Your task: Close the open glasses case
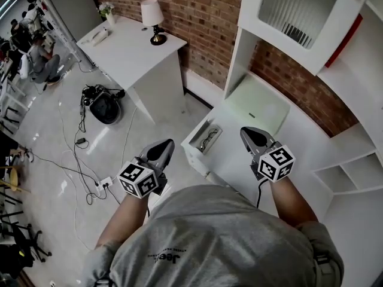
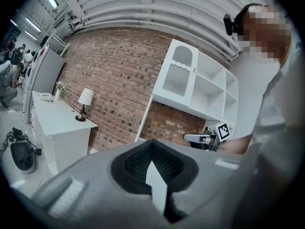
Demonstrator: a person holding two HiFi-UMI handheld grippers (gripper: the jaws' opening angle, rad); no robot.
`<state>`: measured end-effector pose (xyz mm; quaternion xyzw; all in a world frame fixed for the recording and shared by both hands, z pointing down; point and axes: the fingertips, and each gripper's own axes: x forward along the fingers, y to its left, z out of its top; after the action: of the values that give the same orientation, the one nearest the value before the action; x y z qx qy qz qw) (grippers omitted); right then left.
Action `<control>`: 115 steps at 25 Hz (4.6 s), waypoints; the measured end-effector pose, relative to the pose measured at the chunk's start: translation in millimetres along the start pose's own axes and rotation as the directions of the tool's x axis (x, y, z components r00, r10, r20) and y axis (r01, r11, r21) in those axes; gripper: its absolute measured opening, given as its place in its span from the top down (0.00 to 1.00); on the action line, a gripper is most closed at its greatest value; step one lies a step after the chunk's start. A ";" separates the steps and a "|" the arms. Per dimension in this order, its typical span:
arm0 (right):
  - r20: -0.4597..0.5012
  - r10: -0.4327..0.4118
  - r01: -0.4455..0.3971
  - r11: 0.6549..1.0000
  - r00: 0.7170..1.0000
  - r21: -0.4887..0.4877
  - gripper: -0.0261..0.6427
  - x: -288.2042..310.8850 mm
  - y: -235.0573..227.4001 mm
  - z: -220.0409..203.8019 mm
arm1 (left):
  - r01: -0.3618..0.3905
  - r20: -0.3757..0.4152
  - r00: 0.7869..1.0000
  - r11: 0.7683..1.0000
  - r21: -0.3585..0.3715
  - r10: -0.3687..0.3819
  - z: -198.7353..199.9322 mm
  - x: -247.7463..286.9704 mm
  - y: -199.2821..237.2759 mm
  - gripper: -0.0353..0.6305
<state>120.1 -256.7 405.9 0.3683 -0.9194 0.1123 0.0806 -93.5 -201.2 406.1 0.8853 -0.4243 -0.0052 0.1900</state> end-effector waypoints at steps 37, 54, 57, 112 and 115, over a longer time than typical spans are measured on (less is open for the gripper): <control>-0.822 0.181 -0.826 0.299 0.541 -0.478 0.28 172.0 30.6 -230.4 | -0.236 -0.082 0.971 0.947 -0.218 0.224 -82.3 -68.2 90.5 0.95; -0.915 0.074 -0.917 0.081 0.396 -0.390 0.23 188.6 20.3 -280.3 | -0.236 -0.108 0.970 0.943 -0.233 0.216 -91.7 -61.2 114.1 0.95; -0.913 0.076 -0.915 0.088 0.400 -0.394 0.26 185.2 19.9 -281.2 | -0.235 -0.108 0.971 0.943 -0.236 0.215 -92.6 -61.0 111.8 0.95; -0.817 0.185 -0.788 0.443 0.546 -0.427 0.51 144.5 26.4 -253.1 | -0.167 -0.104 0.983 0.972 -0.164 0.151 -71.6 -32.6 78.2 0.95; -0.774 0.222 -0.746 0.514 0.593 -0.424 0.53 139.3 28.6 -231.5 | -0.150 -0.098 0.986 0.977 -0.148 0.137 -66.9 -24.8 72.7 0.95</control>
<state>15.7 -266.9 656.5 -0.0506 -0.8658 -0.1204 0.4830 -152.4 -201.5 489.2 0.8343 -0.4768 0.0142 0.2766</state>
